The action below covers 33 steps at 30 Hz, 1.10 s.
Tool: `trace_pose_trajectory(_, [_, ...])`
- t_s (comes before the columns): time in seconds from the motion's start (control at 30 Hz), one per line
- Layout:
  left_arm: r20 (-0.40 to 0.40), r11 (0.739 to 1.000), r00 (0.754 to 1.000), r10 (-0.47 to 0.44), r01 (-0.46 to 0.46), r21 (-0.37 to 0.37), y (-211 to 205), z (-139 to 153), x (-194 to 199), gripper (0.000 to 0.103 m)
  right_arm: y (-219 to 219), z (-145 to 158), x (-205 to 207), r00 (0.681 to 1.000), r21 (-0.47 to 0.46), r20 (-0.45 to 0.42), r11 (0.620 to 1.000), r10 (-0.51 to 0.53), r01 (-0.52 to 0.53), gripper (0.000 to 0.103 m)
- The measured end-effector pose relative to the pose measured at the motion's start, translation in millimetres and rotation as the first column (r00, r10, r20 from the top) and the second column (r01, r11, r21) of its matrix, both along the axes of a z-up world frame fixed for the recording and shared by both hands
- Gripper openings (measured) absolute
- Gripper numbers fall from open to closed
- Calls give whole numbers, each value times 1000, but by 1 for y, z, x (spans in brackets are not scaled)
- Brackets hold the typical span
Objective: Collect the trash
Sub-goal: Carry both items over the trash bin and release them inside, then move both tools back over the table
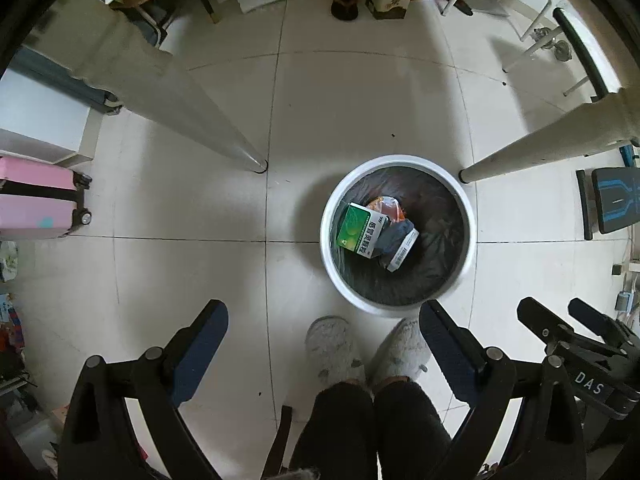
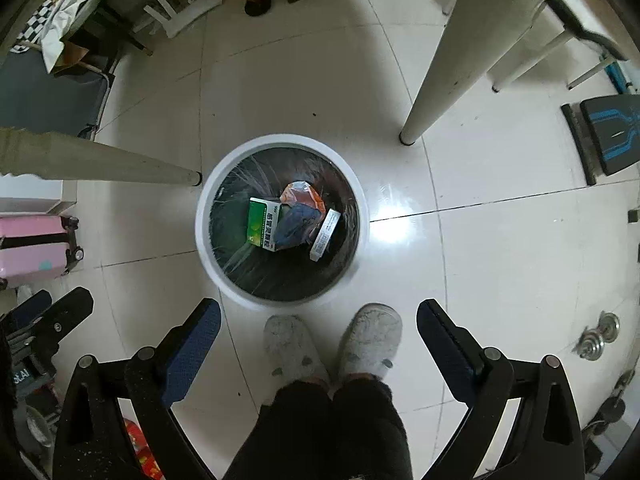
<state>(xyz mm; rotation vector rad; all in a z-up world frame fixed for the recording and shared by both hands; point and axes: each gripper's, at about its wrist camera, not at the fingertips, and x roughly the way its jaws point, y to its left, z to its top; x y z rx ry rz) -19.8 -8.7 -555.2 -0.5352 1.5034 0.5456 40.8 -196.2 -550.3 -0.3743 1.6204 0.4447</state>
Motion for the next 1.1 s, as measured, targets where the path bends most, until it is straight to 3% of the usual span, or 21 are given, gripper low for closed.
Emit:
trace_pose_trajectory(0.2, [12,1000,1000,-5,5,5,-6,49,-12,98,-5,71,-13,1000,6,20,1000,23,-24,100])
trace_pose_trajectory(0.47, [55,1000,998,4,-5,17,-12,140,-31,98,-2,187,-33,999,44,34,999,28,-30,100])
trace_pose_trajectory(0.67, [84,996,996,30,-37,80,-4,204,-32,98,7,266,-25,999,96,40,995,15,-19,100])
trace_pose_trajectory(0.8, [116,988,991,74,-88,124,9,232,-17,98,21,315,12,994,101,100,993,49,-59,100])
trace_pose_trajectory(0.93, [141,977,982,128,-150,154,28,248,7,98,36,363,79,979,88,189,992,72,-90,100])
trace_pose_trajectory(1.1, [151,962,964,221,-240,129,58,261,55,98,57,389,175,966,74,250,993,67,-88,100])
